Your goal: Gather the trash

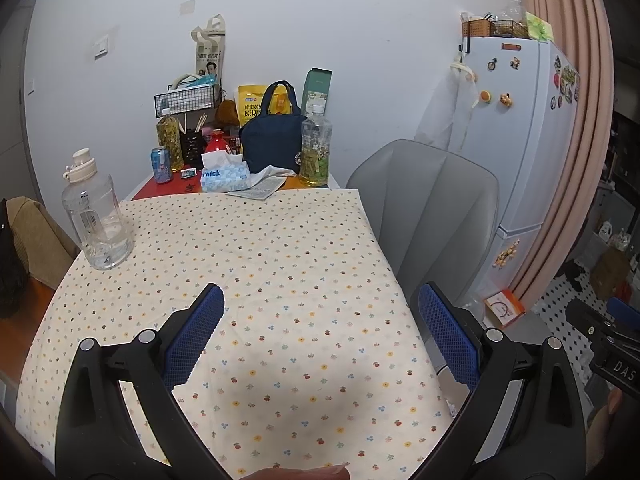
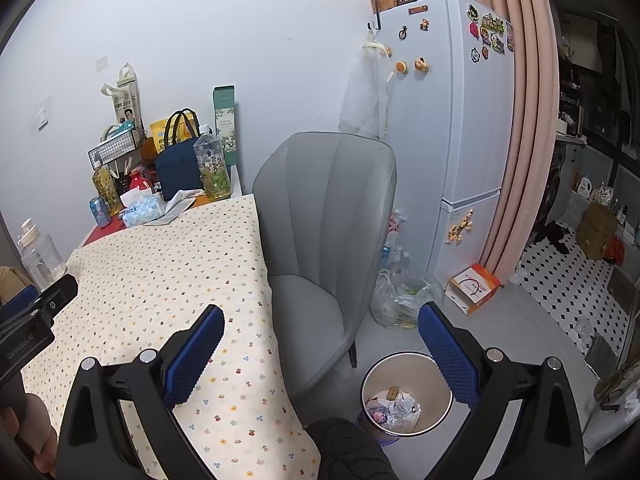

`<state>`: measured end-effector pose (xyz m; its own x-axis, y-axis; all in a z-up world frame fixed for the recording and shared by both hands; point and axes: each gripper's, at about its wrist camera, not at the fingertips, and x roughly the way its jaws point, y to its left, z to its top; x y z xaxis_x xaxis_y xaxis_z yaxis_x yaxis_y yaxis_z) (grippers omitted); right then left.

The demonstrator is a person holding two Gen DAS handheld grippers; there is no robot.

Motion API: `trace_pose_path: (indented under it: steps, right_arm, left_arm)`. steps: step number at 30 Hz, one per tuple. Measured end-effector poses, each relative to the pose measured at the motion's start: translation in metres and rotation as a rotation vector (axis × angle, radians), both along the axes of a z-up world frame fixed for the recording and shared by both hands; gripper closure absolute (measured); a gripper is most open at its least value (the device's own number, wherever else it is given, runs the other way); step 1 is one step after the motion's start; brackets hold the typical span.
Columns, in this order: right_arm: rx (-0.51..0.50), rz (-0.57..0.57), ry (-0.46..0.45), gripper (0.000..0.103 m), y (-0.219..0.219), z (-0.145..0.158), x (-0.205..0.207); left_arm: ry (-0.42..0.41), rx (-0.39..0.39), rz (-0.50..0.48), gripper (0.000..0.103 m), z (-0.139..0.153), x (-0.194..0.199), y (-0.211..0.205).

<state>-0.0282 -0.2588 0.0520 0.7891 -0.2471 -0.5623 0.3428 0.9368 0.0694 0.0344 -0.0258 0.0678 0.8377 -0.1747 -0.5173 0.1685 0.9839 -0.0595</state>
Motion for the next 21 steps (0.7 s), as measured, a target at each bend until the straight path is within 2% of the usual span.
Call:
trace_pose_path:
  steps: [21]
  right_arm:
    - [-0.004, 0.005, 0.007, 0.008, 0.0014, -0.0035, 0.0009]
  left_arm:
    - [0.01, -0.004, -0.002, 0.006, -0.0037, 0.0011, -0.0005]
